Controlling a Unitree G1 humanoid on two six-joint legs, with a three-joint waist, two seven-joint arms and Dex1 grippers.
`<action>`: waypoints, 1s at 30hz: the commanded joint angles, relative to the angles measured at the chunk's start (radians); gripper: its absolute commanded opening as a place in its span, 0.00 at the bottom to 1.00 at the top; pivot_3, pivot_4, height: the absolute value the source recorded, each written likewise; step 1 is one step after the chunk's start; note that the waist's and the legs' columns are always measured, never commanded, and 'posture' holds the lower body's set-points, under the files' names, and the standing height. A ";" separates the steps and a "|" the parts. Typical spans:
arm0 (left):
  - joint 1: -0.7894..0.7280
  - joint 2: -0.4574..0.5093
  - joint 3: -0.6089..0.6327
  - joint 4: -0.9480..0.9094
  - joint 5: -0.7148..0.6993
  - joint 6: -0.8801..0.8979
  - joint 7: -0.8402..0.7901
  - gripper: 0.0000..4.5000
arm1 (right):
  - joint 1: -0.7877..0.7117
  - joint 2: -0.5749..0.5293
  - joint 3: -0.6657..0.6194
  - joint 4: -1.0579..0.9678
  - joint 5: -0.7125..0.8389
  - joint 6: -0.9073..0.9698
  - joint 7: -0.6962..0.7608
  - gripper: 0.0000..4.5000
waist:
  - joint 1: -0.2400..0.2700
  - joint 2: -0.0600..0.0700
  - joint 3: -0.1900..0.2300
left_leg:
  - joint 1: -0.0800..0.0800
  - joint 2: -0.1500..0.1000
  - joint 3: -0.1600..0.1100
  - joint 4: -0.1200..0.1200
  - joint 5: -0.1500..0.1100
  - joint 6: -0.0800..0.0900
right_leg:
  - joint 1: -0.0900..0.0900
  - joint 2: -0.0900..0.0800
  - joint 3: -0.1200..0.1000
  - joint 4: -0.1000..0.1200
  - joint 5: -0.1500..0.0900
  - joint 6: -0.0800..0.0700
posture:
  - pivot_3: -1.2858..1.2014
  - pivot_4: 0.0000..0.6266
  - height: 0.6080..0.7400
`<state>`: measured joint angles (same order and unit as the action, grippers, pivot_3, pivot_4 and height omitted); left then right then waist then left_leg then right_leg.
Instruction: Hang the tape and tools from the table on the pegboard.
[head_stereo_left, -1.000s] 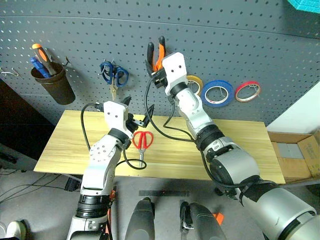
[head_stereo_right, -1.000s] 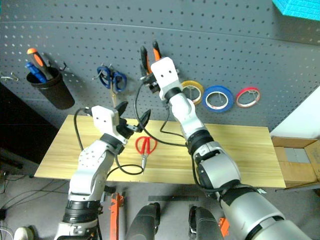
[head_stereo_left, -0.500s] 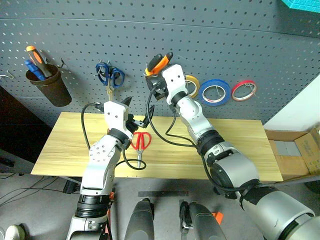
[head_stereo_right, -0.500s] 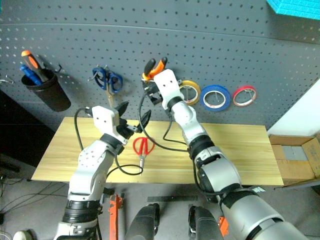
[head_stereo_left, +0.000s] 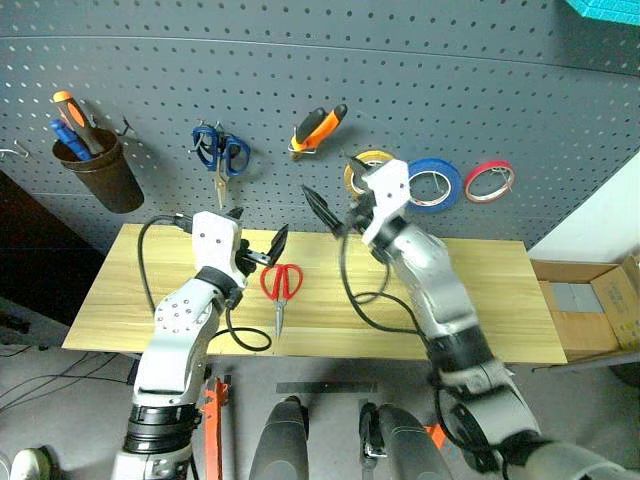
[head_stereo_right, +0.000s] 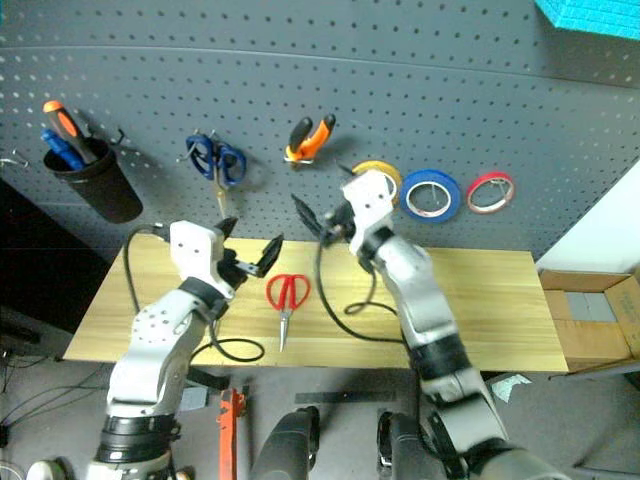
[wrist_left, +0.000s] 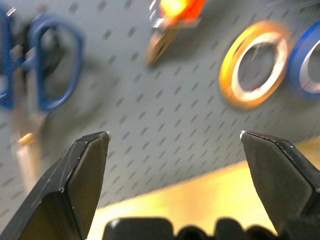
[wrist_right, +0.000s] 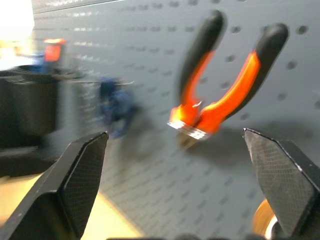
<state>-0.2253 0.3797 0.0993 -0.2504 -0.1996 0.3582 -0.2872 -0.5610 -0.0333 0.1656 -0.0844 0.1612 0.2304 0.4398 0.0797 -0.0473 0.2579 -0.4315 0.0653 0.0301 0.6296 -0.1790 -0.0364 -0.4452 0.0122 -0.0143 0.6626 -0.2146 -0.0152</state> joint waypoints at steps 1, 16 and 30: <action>0.004 0.004 0.031 -0.024 0.032 0.150 0.080 1.00 | 0.150 -0.068 0.008 -0.310 0.131 0.177 0.046 1.00 | 0.000 0.000 0.000 | 0.001 0.000 0.000 0.000 0.000 0.000 | 0.001 0.000 -0.001 0.000 0.000 0.000 | 0.59 0.38 1.00; -0.087 -0.095 -0.049 0.191 0.037 0.514 0.142 1.00 | 0.641 -0.330 0.080 -0.571 0.200 0.241 0.131 1.00 | -0.046 0.003 0.002 | 0.004 -0.001 -0.002 0.000 0.000 0.000 | 0.003 -0.002 -0.001 -0.003 -0.005 -0.007 | 0.53 0.45 1.00; -0.049 -0.147 -0.028 0.169 0.071 0.707 0.242 1.00 | 0.451 -0.396 0.144 -0.339 0.138 0.091 0.327 1.00 | -0.065 0.002 0.004 | 0.002 -0.002 -0.001 -0.002 -0.001 -0.001 | 0.002 0.000 0.000 -0.006 -0.003 -0.003 | 0.52 0.47 1.00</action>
<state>-0.2775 0.2358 0.0545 -0.0370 -0.1335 1.0510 -0.0557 -0.1048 -0.4305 0.3020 -0.4224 0.2961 0.3523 0.7489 0.0143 -0.0457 0.2623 -0.4293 0.0636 0.0287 0.6273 -0.1805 -0.0372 -0.4429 0.0119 -0.0149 0.6566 -0.2181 -0.0188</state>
